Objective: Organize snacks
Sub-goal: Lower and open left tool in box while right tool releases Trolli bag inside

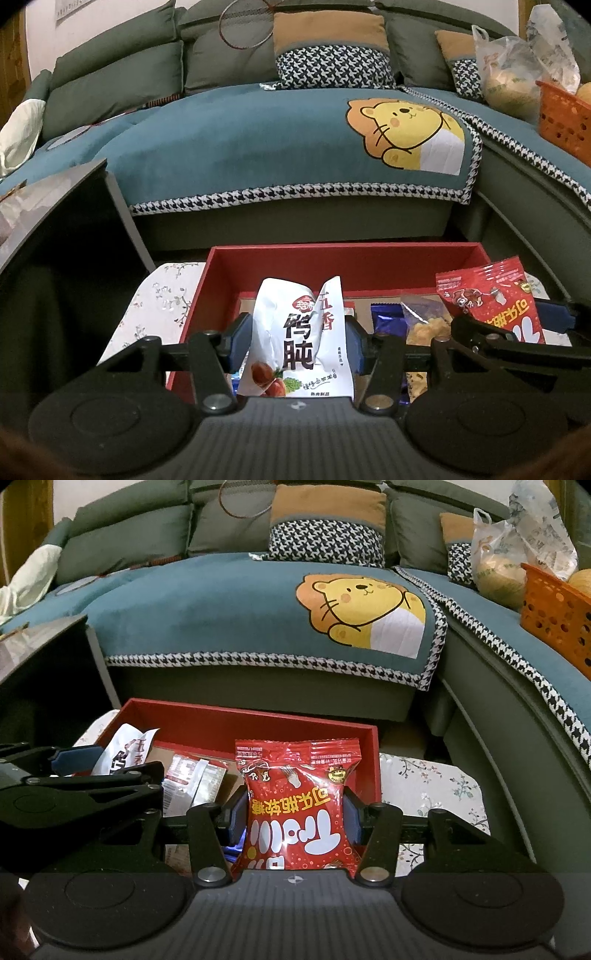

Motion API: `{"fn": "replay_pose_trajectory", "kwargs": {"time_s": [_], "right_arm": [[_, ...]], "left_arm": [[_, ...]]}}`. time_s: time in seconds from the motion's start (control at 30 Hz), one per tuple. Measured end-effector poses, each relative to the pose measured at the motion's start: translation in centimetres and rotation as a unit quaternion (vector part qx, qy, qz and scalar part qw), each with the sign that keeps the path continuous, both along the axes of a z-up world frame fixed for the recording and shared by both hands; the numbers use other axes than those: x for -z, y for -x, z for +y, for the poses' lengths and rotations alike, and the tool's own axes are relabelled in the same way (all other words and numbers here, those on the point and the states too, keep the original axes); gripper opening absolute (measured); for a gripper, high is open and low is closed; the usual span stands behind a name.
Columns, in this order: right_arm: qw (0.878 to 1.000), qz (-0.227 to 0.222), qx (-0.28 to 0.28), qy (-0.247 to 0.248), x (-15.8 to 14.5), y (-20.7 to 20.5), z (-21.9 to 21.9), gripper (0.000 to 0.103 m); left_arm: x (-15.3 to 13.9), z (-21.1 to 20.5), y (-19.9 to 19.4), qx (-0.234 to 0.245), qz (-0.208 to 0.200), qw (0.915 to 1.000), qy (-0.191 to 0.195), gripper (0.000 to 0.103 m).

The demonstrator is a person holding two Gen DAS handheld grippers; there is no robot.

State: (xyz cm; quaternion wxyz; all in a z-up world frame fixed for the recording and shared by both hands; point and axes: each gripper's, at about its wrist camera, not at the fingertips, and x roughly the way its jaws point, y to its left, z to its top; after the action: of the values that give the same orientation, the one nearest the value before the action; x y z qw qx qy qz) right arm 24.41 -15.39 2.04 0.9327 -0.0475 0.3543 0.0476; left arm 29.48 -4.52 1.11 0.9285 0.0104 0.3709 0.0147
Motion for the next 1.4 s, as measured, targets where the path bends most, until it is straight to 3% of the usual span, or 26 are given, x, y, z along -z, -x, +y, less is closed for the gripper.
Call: {"fn": "replay_pose_trajectory", "kwargs": {"time_s": [1.07,1.4], "right_arm": [[0.999,0.044,-0.010,0.024,3.3,-2.3,0.6,0.061],[0.999,0.035,-0.003,0.005,2.0,-2.1,-0.1,0.076]], "left_arm": [[4.0,0.1,-2.0,-0.008,0.061,0.9981,-0.011,0.080],[2.2,1.4,-1.6,-0.011,0.051,0.9986,0.010,0.088]]}}
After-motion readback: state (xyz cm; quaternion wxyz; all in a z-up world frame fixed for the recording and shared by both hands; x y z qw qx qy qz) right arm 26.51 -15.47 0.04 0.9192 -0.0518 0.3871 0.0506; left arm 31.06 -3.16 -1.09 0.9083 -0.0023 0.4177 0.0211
